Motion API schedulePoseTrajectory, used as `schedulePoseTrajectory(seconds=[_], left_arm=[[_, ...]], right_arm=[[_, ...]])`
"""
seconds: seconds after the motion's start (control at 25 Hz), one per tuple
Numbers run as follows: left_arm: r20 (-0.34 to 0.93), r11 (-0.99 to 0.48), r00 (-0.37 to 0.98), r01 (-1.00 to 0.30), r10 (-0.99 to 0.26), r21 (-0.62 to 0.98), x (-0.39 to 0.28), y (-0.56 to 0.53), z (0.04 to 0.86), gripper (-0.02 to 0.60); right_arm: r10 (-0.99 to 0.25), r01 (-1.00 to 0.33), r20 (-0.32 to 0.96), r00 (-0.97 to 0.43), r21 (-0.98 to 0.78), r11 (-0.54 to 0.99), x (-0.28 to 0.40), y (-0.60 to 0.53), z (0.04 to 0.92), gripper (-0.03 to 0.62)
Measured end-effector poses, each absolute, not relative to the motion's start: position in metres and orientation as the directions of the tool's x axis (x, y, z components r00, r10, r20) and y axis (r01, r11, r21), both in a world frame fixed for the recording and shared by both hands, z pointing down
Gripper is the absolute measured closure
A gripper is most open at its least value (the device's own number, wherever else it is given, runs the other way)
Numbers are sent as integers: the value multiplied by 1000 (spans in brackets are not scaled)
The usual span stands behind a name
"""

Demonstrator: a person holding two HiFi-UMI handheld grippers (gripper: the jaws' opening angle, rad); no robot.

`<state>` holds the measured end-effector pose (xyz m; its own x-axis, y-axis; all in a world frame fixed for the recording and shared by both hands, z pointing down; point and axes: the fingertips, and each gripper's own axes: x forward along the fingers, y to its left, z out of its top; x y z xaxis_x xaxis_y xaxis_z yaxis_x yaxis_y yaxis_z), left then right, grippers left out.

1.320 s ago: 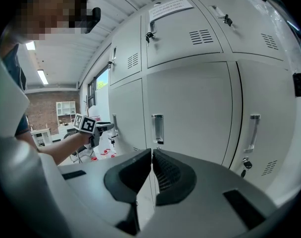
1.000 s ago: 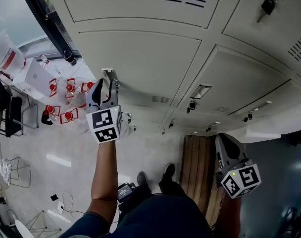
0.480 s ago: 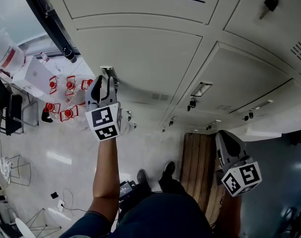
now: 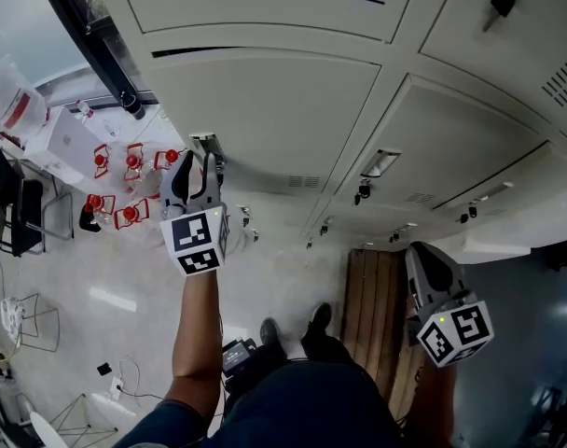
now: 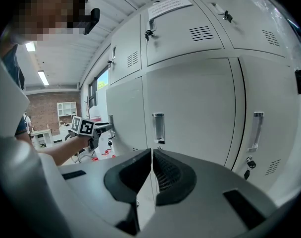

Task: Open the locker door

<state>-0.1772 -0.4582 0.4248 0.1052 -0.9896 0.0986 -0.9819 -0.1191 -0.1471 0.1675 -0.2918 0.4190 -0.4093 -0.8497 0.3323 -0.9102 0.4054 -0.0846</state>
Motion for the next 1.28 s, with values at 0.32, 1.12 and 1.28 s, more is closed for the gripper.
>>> schedulePoseTrajectory(seconds=[0.32, 1.12, 1.28], left_arm=[[121, -146, 128, -978, -984, -150, -177, -427, 426, 445], [106, -239, 223, -955, -969, -175, -167, -356, 424, 472], [112, -265, 247, -947, -962, -181, -163, -341, 425, 489]], right_arm=[[-849, -906, 324, -417, -80, 415, 154, -286, 415, 557], [-855, -905, 303, -421, -73, 419, 132, -252, 405, 557], [-854, -901, 296, -428, -68, 428, 126, -241, 402, 557]])
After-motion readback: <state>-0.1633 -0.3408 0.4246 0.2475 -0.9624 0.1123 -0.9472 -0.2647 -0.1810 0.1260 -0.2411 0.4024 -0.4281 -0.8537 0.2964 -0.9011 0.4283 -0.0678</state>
